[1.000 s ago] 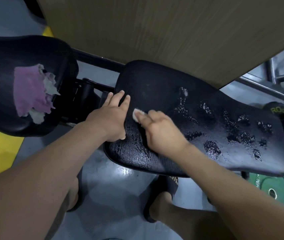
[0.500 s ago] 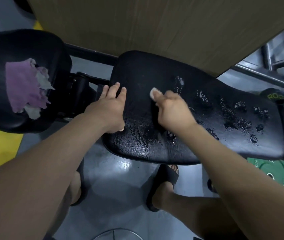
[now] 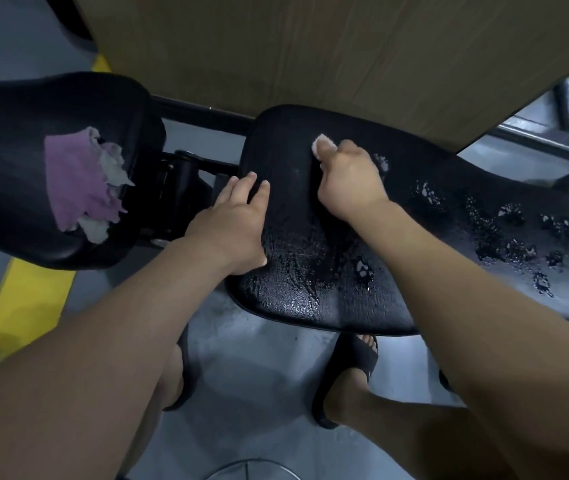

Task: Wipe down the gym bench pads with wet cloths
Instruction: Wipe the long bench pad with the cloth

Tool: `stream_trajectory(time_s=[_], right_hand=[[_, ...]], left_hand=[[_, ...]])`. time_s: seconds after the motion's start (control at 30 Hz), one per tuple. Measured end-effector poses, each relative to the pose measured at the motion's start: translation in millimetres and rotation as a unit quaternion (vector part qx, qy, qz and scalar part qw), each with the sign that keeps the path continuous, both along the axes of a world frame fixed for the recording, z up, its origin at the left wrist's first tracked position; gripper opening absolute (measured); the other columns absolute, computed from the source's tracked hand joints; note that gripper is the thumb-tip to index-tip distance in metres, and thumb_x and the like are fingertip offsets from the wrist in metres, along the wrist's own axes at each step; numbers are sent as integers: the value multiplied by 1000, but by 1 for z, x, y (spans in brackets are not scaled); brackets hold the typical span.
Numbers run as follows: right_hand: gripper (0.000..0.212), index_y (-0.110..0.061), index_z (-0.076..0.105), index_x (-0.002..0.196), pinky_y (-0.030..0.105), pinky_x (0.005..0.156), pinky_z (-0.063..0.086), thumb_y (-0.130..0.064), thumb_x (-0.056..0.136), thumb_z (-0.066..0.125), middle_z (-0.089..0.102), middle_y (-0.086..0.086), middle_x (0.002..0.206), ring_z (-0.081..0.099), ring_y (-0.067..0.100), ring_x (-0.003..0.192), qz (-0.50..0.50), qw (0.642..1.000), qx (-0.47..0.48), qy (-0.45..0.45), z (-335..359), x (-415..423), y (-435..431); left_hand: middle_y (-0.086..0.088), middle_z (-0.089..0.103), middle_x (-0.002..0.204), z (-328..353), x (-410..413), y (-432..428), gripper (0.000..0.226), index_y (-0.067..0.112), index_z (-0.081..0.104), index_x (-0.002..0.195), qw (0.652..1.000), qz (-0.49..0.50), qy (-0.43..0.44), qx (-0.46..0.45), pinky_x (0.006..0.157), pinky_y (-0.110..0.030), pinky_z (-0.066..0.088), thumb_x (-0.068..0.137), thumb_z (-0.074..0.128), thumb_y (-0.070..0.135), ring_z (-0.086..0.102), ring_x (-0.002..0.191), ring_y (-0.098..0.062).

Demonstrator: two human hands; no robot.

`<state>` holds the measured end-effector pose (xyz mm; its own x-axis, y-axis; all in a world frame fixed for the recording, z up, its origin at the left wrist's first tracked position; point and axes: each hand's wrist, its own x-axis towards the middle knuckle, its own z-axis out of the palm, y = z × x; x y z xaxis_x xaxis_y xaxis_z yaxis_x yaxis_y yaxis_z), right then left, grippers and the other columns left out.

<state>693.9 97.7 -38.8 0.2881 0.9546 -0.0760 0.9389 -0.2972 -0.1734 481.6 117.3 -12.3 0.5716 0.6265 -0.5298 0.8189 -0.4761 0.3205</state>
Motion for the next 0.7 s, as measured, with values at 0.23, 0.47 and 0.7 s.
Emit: stream_trajectory(time_s=[0.23, 0.47, 0.7], right_hand=[[60, -11, 54, 144, 42, 77, 52, -1, 85, 55, 57, 12, 93, 54, 34, 79, 232, 973, 17, 8, 0, -31, -64], [58, -18, 45, 152, 40, 86, 46, -7, 95, 49, 56, 19, 118, 55, 39, 105, 57, 998, 17, 0, -3, -16, 13], [61, -9, 55, 144, 39, 76, 49, 0, 85, 49, 54, 10, 92, 52, 32, 78, 236, 970, 15, 50, 3, -48, -114]], left_hand=[[7, -26, 167, -2, 4, 4, 127, 20, -14, 162, 1000, -5, 6, 1, 123, -44, 26, 81, 84, 28, -18, 156, -16], [4, -23, 168, 0, -2, -1, 123, 17, -11, 162, 1000, -11, 6, 15, 124, -46, 26, 84, 82, 35, -15, 157, -17], [2, -20, 169, 6, -5, 3, 120, 16, -8, 162, 999, -25, 15, 17, 123, -48, 26, 85, 80, 41, -13, 157, -19]])
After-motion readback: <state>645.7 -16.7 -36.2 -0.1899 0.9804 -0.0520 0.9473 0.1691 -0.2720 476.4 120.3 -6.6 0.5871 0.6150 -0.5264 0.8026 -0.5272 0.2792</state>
